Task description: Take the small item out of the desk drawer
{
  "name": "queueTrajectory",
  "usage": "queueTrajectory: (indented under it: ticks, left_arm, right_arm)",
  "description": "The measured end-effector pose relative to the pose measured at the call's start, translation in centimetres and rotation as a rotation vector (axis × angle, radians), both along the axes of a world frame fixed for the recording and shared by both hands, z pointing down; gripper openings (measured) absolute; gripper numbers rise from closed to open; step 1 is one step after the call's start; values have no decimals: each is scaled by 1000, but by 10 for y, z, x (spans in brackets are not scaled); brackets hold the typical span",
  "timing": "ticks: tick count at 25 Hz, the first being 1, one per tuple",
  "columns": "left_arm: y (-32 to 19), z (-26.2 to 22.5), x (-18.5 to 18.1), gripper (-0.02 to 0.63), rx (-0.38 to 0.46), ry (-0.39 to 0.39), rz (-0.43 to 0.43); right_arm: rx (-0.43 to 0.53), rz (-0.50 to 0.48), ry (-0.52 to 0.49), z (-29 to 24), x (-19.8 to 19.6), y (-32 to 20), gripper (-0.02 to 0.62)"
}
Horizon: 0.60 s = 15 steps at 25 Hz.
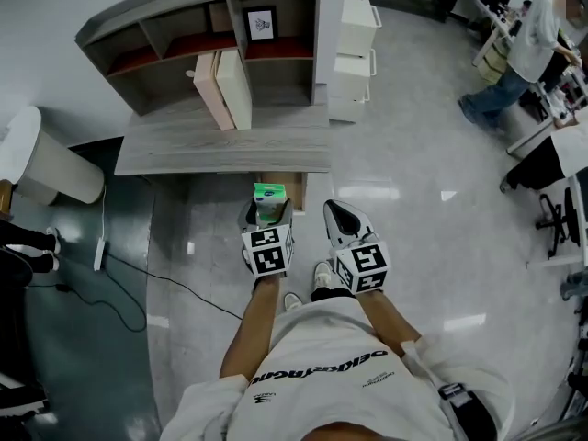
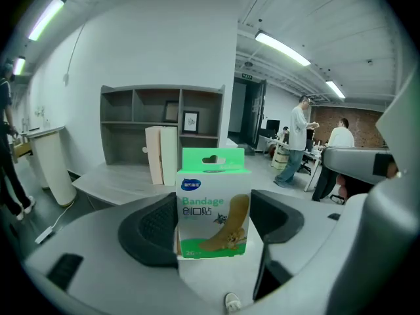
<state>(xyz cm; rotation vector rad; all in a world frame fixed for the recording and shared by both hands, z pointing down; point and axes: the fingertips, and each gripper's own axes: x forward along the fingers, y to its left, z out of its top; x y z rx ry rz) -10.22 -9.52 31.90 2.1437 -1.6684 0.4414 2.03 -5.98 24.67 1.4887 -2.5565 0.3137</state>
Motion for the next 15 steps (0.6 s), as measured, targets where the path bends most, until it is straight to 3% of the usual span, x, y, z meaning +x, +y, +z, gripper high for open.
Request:
queueTrajectory:
  ticks: [15]
  left_arm:
    - [27, -65, -11, 356, 163, 0, 1]
  right_arm:
    - [89, -1, -18, -39, -8, 3, 32]
